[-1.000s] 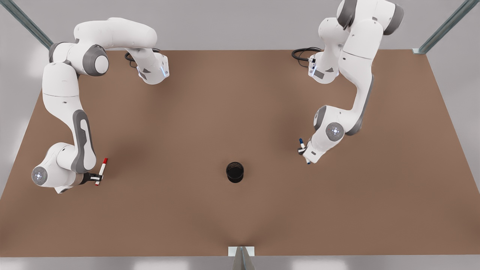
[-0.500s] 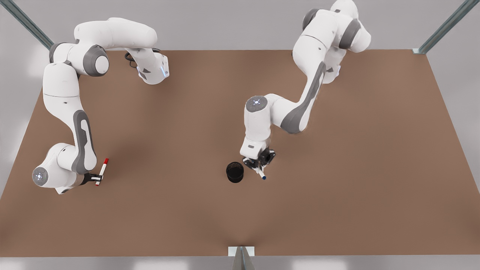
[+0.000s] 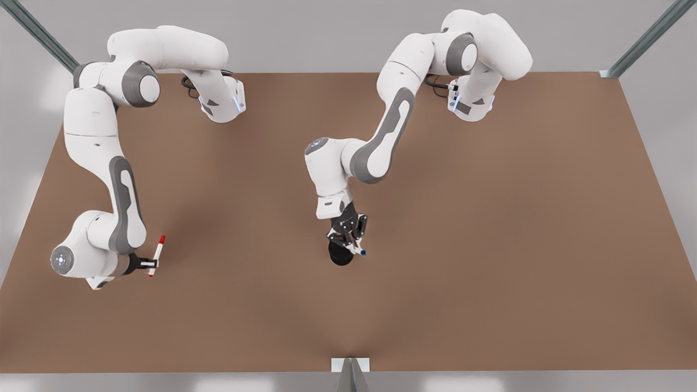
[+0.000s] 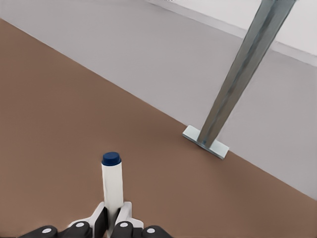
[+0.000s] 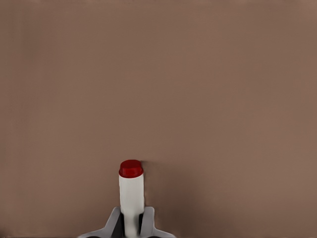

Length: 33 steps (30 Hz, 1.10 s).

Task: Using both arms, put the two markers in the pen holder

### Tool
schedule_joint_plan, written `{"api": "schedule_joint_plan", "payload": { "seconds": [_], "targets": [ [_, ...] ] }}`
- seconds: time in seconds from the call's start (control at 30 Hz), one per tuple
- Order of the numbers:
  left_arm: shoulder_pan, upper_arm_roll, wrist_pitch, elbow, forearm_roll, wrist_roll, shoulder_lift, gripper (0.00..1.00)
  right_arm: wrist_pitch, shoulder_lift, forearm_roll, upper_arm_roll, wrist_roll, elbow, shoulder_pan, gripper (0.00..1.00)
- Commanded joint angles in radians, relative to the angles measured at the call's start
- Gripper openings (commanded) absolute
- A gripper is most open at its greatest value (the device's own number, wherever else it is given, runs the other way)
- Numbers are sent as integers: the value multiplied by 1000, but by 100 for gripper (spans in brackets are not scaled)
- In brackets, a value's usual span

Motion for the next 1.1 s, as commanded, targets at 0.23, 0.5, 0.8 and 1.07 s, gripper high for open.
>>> {"api": "schedule_joint_plan", "payload": {
  "seconds": [0.23, 0.5, 0.8, 1.07],
  "targets": [
    [-66, 76, 75, -31, 27, -501, 73, 25, -64, -4, 155, 277, -45, 31, -20, 28],
    [-97, 111, 88, -51, 53, -513, 110, 25, -78, 77, 454, 410, -472, 133, -15, 28],
    [-137, 136, 79, -63, 73, -527, 131, 100, -3, 106, 600, 423, -1292, 146, -18, 29],
    [173, 56, -497, -461, -389, 752, -772, 100, 3, 116, 787, 481, -1604, 91, 8, 29]
  ]
}}
